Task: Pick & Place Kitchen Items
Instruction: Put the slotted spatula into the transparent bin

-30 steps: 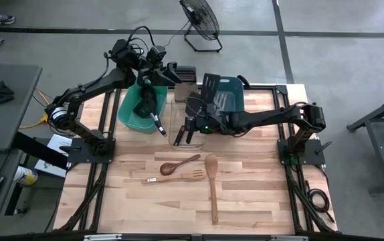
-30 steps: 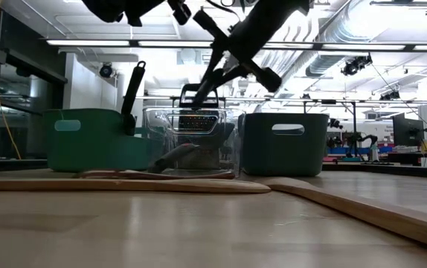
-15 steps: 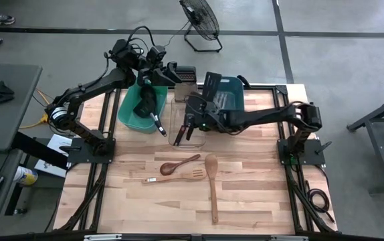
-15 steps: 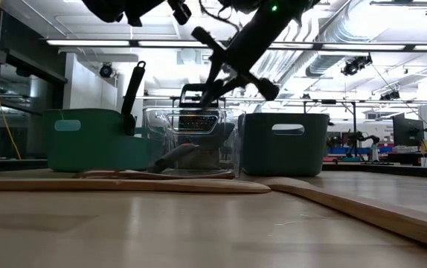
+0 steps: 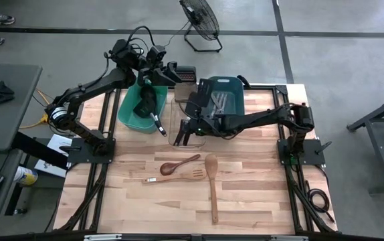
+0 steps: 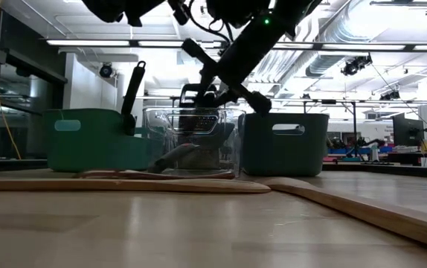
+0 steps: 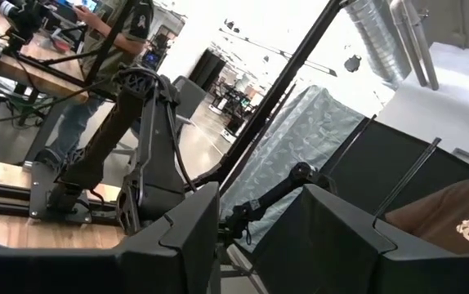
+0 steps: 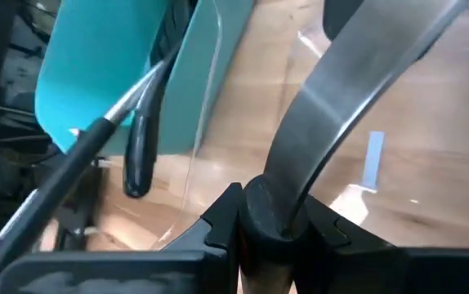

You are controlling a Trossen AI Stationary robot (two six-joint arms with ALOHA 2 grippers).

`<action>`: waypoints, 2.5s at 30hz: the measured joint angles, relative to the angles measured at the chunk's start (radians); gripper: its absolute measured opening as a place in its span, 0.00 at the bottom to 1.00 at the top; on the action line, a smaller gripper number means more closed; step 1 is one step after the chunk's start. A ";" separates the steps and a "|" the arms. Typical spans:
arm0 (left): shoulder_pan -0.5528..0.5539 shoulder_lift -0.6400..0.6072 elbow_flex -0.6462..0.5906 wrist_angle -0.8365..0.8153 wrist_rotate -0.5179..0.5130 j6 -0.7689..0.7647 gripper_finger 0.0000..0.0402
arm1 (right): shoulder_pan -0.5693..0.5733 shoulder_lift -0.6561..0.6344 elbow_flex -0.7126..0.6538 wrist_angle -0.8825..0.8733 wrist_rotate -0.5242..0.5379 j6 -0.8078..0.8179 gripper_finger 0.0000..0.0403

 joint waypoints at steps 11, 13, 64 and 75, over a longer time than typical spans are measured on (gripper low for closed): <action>0.000 0.000 0.000 0.000 0.000 0.002 0.43 | -0.002 -0.002 0.001 0.005 -0.083 -0.028 0.28; 0.000 0.000 0.000 0.000 0.000 0.002 0.43 | -0.001 -0.002 0.001 0.005 -0.086 -0.037 0.28; 0.000 0.000 0.000 0.000 0.031 -0.004 0.43 | 0.009 -0.067 0.001 -0.026 -0.223 -0.191 0.02; 0.000 0.000 0.000 0.000 0.022 0.002 0.43 | 0.012 -0.012 0.001 -0.001 -0.248 -0.161 0.01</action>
